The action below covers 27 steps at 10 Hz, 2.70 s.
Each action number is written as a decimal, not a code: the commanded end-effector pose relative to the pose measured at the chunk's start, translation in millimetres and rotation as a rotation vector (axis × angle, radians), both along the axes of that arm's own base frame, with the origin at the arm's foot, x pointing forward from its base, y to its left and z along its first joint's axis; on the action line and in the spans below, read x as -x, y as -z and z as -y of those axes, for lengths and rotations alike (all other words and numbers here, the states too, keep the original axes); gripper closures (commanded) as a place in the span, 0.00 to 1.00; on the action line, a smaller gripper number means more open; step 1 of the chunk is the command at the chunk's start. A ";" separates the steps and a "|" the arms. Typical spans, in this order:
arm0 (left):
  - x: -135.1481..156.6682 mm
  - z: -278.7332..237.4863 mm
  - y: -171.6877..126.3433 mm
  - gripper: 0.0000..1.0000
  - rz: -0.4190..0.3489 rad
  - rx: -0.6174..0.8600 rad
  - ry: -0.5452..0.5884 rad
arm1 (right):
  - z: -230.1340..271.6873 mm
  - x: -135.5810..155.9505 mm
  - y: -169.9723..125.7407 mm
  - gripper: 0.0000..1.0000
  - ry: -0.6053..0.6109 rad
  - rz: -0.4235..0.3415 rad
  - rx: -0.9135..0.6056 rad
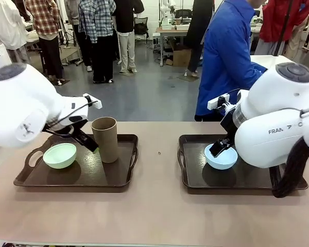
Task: Set up a tray with a mat and arrange the tableware.
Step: Pick up the Picnic Bowl and Reusable plastic cup from the Handle tray in front of the human's position and hold them in the air.
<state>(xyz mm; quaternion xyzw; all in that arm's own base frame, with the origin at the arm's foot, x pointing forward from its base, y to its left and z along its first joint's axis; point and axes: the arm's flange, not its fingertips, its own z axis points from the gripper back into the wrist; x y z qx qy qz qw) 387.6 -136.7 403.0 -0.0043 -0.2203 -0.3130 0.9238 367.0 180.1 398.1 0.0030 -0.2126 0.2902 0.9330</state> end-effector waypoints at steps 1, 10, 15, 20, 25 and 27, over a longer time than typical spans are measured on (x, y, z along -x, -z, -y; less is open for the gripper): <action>77.0 -54.4 -19.8 0.00 -0.115 -0.005 -0.026 | 25.9 102.8 5.0 0.00 0.103 -0.140 0.031; 55.2 -52.9 -67.6 0.00 -0.180 0.007 -0.032 | 5.6 65.9 -41.5 0.00 0.207 -0.244 0.037; 50.5 -153.9 -101.0 0.00 -0.296 0.585 0.070 | 140.4 90.7 -87.0 0.00 0.313 -0.242 -0.404; 35.0 -234.8 -87.5 0.00 -0.350 1.213 -0.014 | 287.9 157.5 -61.0 0.00 0.155 -0.125 -1.301; 61.4 -254.9 -84.6 0.00 -0.359 1.330 -0.260 | 287.0 157.6 -46.5 0.00 0.290 -0.378 -1.258; 57.9 -239.0 -82.8 0.00 -0.417 1.223 -0.268 | 278.1 142.5 -46.5 0.00 0.330 -0.470 -1.175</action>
